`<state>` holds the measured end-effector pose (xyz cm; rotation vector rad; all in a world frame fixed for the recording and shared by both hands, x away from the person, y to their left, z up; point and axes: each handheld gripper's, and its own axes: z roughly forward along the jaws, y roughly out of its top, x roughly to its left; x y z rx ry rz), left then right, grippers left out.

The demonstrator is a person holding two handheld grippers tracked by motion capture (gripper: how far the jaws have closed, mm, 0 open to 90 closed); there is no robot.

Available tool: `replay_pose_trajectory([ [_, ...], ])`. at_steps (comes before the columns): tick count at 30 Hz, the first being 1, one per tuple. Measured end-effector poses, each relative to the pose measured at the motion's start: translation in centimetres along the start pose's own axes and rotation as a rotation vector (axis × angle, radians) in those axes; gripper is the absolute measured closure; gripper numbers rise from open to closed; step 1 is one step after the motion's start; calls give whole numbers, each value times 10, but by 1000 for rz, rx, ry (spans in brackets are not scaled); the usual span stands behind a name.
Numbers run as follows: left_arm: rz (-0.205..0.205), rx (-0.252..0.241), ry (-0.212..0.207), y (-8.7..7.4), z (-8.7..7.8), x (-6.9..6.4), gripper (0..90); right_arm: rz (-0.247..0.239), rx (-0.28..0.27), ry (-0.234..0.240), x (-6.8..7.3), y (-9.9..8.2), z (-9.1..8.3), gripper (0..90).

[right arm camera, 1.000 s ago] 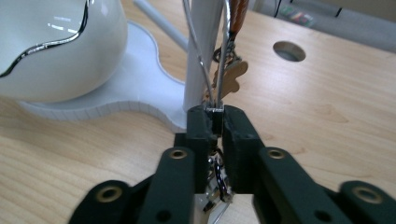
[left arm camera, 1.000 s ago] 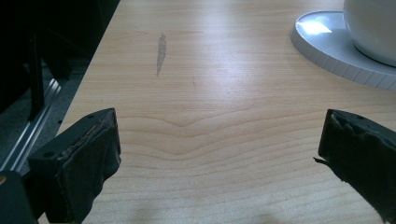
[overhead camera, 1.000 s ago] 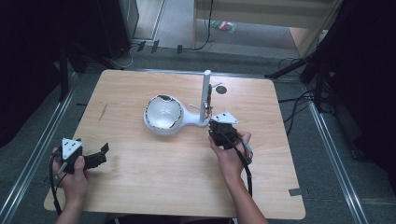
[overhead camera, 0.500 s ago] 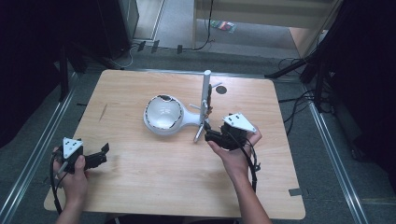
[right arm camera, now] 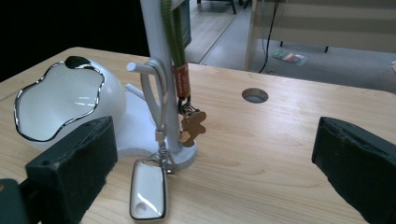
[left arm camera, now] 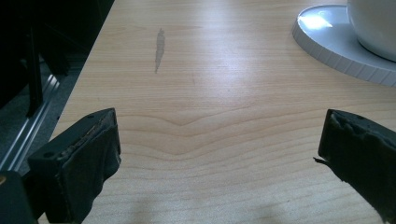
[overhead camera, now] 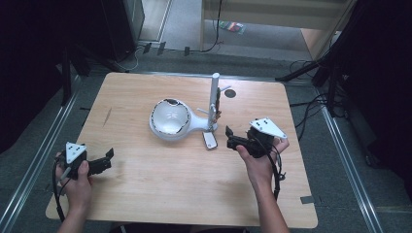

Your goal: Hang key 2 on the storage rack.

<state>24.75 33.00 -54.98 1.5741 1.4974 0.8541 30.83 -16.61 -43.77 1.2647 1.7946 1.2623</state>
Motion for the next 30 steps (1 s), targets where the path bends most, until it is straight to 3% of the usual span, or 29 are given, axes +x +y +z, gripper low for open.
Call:
replay_pose_trajectory([
  [12,-13,2,-4,1,1,1,0,23,11,-37,-26,-15,-9,0],
  [23,-13,3,-6,1,1,2,0,57,19,-95,-54,-41,-25,0],
  [30,-16,-2,-5,0,1,2,0,76,40,-91,-69,-53,-33,0],
])
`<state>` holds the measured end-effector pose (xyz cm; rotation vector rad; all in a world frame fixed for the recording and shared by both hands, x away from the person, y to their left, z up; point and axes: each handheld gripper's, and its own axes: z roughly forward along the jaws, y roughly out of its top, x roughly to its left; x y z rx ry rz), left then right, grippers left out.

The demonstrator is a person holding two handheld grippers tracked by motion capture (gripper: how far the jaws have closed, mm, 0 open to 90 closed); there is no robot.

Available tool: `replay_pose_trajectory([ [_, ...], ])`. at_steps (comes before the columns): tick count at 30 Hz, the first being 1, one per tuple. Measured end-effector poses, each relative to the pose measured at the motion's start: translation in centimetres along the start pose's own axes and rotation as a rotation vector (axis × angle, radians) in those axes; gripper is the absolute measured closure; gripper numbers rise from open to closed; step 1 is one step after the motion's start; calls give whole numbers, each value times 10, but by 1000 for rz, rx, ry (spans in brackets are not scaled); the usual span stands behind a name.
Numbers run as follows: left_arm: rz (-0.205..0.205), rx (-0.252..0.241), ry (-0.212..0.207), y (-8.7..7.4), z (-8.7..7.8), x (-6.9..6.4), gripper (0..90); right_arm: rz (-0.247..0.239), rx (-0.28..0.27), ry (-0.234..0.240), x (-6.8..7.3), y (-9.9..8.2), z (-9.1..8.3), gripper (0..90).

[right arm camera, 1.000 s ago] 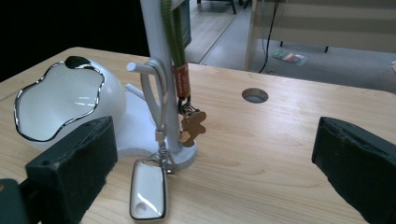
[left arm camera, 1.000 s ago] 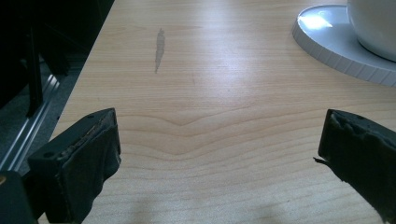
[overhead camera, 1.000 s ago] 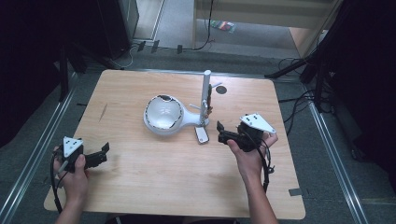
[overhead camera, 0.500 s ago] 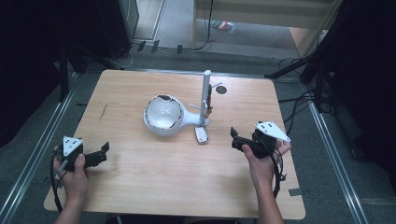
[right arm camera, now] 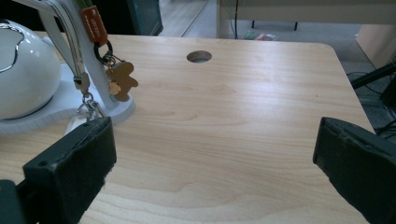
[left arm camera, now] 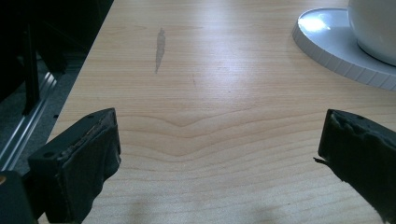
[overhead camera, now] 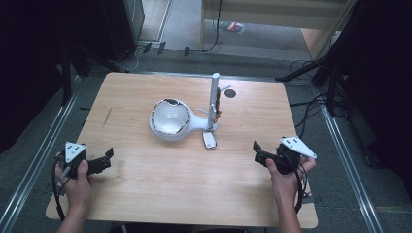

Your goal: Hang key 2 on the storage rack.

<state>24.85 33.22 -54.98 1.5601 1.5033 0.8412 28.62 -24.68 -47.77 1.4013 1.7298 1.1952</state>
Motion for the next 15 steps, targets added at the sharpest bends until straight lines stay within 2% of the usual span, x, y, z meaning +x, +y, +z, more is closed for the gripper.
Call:
replay_pose_trajectory([
  [7,-4,0,-1,0,0,0,0,35,-36,4,-19,-12,-13,0],
  [8,-4,-1,-1,0,0,0,0,37,-45,-12,-26,-18,-18,0],
  [9,-4,-1,-1,0,0,0,0,37,-45,-12,-26,-18,-18,0],
  [12,-5,0,-1,0,0,0,0,39,-34,-36,-42,-30,-28,0],
  [15,-5,1,0,0,0,0,0,47,-18,-44,-51,-39,-33,0],
])
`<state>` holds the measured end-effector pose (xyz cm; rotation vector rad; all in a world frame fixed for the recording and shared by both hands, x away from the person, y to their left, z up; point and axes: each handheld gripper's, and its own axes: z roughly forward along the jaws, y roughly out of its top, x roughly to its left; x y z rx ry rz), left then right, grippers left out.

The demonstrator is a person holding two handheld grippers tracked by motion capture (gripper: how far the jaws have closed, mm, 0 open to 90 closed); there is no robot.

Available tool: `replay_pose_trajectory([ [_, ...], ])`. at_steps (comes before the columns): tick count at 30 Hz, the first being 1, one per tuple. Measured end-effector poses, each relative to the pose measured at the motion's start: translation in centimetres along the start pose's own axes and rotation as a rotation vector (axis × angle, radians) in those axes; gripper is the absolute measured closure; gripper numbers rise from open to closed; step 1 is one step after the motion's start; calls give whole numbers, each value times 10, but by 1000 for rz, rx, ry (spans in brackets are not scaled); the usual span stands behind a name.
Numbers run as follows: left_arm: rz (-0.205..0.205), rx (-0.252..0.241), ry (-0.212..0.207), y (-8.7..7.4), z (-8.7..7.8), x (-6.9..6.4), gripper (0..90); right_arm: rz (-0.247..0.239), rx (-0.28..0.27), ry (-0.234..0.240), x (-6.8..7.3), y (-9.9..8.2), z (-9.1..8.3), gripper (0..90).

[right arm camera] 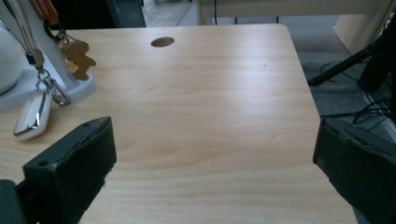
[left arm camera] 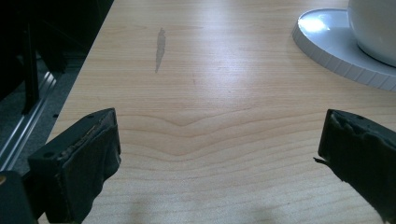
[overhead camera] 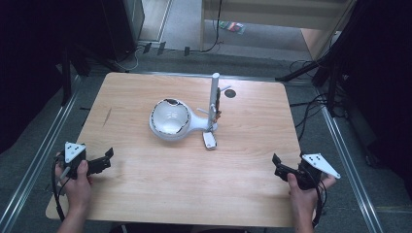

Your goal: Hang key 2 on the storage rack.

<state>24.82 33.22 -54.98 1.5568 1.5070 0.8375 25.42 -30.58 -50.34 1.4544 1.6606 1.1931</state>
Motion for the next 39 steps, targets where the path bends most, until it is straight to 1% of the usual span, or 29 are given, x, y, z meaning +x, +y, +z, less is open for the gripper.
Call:
replay_pose_trajectory([
  [2,1,1,1,0,0,0,0,4,13,-5,-5,-5,-3,0],
  [3,1,1,1,0,0,0,0,4,13,-5,-5,-5,-3,0],
  [4,2,1,1,0,0,0,0,15,24,-12,-9,-10,-6,0],
  [5,1,0,1,0,0,0,0,15,24,-12,-9,-10,-6,0],
  [6,-1,0,2,0,0,0,0,43,35,-13,-13,-14,-8,0],
  [7,-1,0,2,0,0,0,0,43,35,-13,-13,-14,-8,0],
  [8,-2,0,3,0,0,0,0,62,54,-8,-17,-19,-9,0],
  [9,0,0,3,0,0,0,0,69,62,-4,-19,-22,-9,0],
  [13,1,1,4,0,0,0,0,66,72,-16,-24,-25,-13,0],
  [14,0,1,4,0,0,0,0,75,77,-17,-25,-26,-14,0],
  [15,0,0,4,0,0,0,0,72,79,-17,-28,-29,-16,0],
  [17,1,2,4,0,0,0,0,75,86,-20,-29,-30,-17,0],
  [18,2,0,6,0,0,0,0,68,97,-19,-31,-32,-18,0],
  [19,2,0,6,0,0,0,0,68,96,-17,-31,-33,-19,0],
  [21,3,0,6,0,0,0,0,63,98,-18,-31,-34,-20,0],
  [22,3,1,6,0,0,0,0,56,117,-21,-31,-37,-21,0],
  [23,4,1,7,0,0,-1,0,55,121,-20,-31,-38,-22,0],
  [27,6,0,8,0,0,-1,0,55,126,-15,-31,-40,-24,1],
  [30,5,-1,8,0,0,0,0,44,132,-7,-30,-42,-28,1],
  [32,6,-1,9,0,-1,-1,0,42,143,0,-29,-45,-31,2],
  [37,8,0,10,0,0,-1,0,41,153,11,-29,-47,-32,4],
  [39,8,1,10,0,0,-1,0,38,159,8,-28,-48,-31,4],
])
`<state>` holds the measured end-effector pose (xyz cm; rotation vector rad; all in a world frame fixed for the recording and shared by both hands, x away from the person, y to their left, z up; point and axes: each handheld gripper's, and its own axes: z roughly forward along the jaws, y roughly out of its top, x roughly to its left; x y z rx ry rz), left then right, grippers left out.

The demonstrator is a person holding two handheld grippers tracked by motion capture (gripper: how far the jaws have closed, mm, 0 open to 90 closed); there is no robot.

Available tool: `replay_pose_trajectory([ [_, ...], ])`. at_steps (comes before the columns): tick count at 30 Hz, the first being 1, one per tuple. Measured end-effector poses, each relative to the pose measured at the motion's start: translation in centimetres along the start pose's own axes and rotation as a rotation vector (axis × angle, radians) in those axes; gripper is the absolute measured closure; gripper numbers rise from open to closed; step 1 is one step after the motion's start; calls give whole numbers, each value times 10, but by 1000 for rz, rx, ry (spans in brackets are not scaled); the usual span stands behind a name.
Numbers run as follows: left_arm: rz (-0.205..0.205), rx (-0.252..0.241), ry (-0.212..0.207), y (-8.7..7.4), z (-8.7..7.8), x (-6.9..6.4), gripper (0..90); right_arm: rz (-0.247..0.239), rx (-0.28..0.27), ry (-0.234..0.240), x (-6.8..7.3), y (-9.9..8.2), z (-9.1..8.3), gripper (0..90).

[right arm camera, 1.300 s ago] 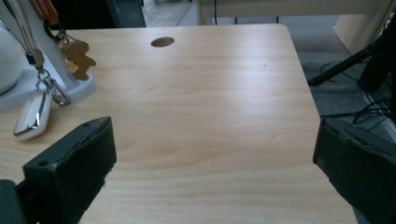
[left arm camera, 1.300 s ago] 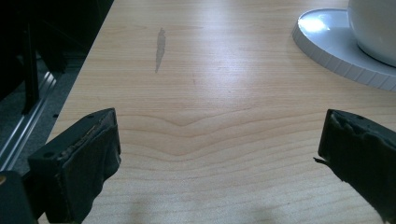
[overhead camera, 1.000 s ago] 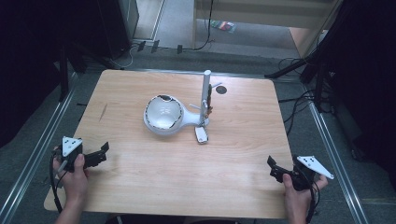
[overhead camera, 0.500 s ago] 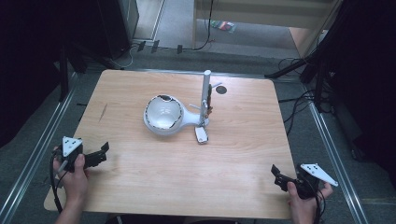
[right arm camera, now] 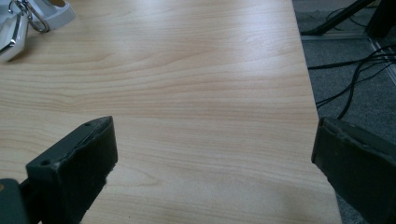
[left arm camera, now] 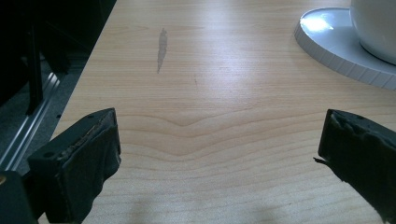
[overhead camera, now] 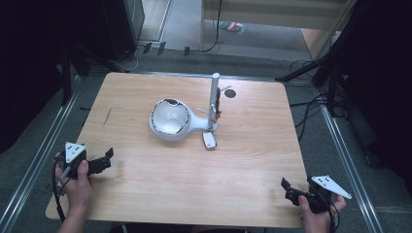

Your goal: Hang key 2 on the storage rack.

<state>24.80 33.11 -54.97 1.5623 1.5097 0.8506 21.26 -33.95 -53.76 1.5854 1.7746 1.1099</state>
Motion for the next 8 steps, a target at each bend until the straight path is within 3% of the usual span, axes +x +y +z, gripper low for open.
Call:
replay_pose_trajectory([
  [8,-1,-4,-2,0,0,1,0,9,8,1,0,1,1,13],
])
